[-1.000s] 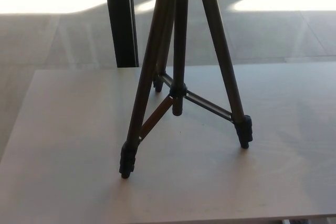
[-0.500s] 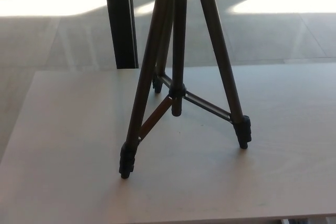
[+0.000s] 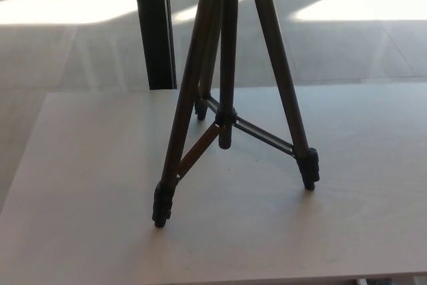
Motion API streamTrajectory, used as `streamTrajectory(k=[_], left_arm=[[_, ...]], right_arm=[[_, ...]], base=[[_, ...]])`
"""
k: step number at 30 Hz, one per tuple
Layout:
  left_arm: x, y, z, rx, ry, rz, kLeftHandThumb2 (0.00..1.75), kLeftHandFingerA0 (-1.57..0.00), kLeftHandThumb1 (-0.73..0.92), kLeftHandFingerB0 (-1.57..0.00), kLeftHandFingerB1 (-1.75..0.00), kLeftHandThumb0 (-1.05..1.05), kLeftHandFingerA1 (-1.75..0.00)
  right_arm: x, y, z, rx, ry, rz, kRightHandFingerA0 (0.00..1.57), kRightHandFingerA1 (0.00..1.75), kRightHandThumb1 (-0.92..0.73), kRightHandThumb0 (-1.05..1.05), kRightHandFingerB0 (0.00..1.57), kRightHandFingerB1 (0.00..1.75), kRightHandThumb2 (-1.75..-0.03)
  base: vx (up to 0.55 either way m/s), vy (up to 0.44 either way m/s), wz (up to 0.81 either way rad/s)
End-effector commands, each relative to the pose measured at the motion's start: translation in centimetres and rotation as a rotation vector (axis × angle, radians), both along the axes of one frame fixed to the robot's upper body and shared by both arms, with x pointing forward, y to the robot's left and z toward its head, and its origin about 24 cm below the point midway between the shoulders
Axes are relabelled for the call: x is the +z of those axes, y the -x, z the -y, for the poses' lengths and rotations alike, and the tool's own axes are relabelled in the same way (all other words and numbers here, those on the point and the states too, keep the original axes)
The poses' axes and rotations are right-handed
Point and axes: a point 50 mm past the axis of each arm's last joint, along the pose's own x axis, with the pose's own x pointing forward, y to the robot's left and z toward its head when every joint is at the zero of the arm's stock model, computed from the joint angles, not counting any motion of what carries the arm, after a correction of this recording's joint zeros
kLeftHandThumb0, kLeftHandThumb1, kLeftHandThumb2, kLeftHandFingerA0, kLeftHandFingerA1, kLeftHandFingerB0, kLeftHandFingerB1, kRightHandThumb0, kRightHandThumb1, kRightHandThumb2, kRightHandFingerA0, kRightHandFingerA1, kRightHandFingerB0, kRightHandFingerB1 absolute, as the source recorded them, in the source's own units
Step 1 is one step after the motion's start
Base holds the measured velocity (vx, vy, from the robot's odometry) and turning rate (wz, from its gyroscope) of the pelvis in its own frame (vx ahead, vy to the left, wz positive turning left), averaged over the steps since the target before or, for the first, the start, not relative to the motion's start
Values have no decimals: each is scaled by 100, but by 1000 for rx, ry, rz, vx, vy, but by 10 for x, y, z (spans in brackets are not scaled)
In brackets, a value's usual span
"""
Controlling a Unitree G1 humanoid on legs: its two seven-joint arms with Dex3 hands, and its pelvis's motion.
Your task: Use both hands of the robot to pick up the tripod lying in the middle of the desk and make it stand upright on the desk
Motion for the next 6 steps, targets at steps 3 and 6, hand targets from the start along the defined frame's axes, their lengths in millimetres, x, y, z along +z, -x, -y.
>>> streamTrajectory(k=[3,6], left_arm=[[-23,16,11,113,10,124,61,-16,70,-27,-58,-71,-83],[-25,16,10,116,5,102,96,-27,56,-24,-61,-77,-73]], right_arm=[[-46,26,-12,-113,136,1,14,48,-51,-67,23,44,-83],[-48,23,-14,-119,80,61,7,48,-50,-67,20,44,-82]], base=[[0,0,0],[0,0,0]])
